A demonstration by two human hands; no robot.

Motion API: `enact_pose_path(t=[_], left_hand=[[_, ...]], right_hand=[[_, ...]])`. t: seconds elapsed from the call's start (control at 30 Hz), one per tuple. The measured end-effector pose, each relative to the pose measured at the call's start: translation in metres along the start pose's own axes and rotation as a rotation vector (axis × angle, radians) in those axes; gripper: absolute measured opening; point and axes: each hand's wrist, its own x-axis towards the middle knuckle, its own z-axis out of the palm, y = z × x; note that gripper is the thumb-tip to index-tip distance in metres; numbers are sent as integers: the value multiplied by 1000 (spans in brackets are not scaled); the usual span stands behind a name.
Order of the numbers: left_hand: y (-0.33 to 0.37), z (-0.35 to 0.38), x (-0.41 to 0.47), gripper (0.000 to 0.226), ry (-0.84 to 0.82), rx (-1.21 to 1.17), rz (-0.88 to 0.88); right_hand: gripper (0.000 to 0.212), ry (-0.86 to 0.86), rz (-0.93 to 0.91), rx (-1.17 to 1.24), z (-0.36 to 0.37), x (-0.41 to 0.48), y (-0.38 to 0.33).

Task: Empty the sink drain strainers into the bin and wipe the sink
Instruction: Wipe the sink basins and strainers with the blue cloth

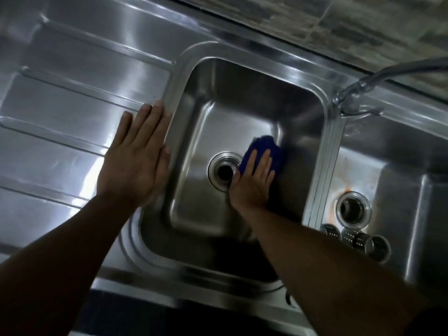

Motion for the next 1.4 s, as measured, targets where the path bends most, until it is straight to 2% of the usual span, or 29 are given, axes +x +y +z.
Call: enact_pose_path(t=[0.1,0.17,0.23,0.33,0.43,0.53,0.63,0.7,0.8,0.87,0.93,1.03,1.13,1.23,1.4], left_hand=[[2,-1,-1,56,34,-10,-9],[1,0,-1,56,41,-12,8],[-1,1,-2,56,40,-13,20],[-3,2,-2,56,37,-21,16],[-2,1,-4,56,26,-35,21],[5,-1,-8,57,6,-21,4],[20,-4,-16,58,-16,-98,-98],[40,-7,-28,59,-28,-171,-175],[92,-6,-53,64,-93,-215,-181],[133,-2,-70,66,-178,-240,-150],[173,3,-87,64,-242,-276,-110],[214,9,-116,66,-333,-247,-84],[227,6,-131,52,-367,-146,-102],[229,1,-129,40,-322,-136,-141],[229,2,-127,40,-267,-245,-94]], right_hand=[[71,-1,6,48,12,-52,-17],[71,-20,-99,8,19,-74,-15],[75,-128,-199,8,17,-77,-6],[81,-244,-244,28,-4,-68,1],[78,-327,-266,198,-40,-70,8],[68,-171,-274,438,-90,-93,26],[67,-8,-330,634,-135,-128,50],[68,98,-367,699,-162,-150,73],[69,212,-406,681,-186,-169,109],[67,204,-377,618,-186,-177,128],[67,97,-333,537,-175,-188,138],[78,-45,-368,352,-143,-208,141],[69,47,-335,184,-121,-203,128],[62,114,-326,252,-124,-165,114],[59,123,-302,470,-161,-49,108]])
